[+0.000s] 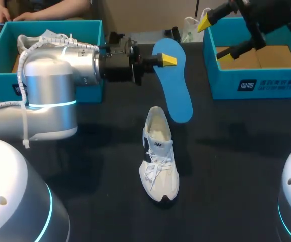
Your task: Take the shoe out of the shoebox, open the shoe tongue, remove and reinsert the insole, then place the shoe into the shoebox
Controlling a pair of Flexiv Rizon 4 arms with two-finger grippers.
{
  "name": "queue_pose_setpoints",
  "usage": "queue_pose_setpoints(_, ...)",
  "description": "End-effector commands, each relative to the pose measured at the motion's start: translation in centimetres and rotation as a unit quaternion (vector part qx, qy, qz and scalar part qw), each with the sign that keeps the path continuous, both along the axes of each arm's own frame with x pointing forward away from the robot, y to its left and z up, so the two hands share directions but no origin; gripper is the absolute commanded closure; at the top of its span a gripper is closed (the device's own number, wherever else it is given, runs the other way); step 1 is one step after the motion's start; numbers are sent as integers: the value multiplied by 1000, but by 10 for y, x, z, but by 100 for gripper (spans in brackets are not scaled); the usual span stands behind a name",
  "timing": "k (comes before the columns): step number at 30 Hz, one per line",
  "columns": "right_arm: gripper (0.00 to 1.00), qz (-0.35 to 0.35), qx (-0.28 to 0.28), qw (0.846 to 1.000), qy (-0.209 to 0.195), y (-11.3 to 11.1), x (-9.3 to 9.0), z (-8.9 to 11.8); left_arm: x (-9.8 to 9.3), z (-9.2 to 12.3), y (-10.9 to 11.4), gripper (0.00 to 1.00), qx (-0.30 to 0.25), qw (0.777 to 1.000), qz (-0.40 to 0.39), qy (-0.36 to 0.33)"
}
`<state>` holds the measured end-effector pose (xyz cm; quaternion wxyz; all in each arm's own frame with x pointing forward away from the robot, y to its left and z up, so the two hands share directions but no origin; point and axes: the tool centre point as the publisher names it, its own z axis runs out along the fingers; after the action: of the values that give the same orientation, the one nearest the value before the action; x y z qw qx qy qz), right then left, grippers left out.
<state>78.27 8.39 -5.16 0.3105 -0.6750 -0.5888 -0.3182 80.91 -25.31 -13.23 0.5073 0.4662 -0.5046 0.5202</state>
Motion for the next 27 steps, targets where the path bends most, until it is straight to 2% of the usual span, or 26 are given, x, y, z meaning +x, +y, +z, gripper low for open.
queue_pose_setpoints(1, 0, -1, -1, 1000, 0, -1, -1, 0, 0, 0, 0, 100, 0, 1000, 0, 0)
queue_pose_setpoints(2, 0, -3, -38, 999, 3, 1, 3, -1, 0, 0, 0, 100, 0, 1000, 0, 0)
queue_pose_setpoints(3, 0, 20, -59, 998, -32, 4, 5, 0, 0, 0, 0, 100, 0, 1000, 0, 0)
queue_pose_setpoints(6, 0, 33, -132, 989, -58, 10, 5, -3, 0, 0, 0, 100, 0, 1000, 0, 0)
queue_pose_setpoints(9, 0, 39, -164, 982, -81, 15, 5, -3, 0, 0, 0, 100, 0, 1000, 0, 0)
queue_pose_setpoints(14, 0, 52, -218, 971, -85, 27, 7, 3, 0, 0, 0, 100, 0, 1000, 0, 0)
queue_pose_setpoints(18, 0, 69, -273, 955, -90, 39, 7, 7, 0, 0, 0, 100, 0, 1000, 0, 0)
queue_pose_setpoints(22, 0, 62, -328, 940, -70, 50, 7, 9, 0, 0, 0, 100, 0, 1000, 0, 0)
queue_pose_setpoints(27, 0, 48, -370, 926, -59, 62, 6, 13, 0, 0, 0, 100, 0, 1000, 0, 0)
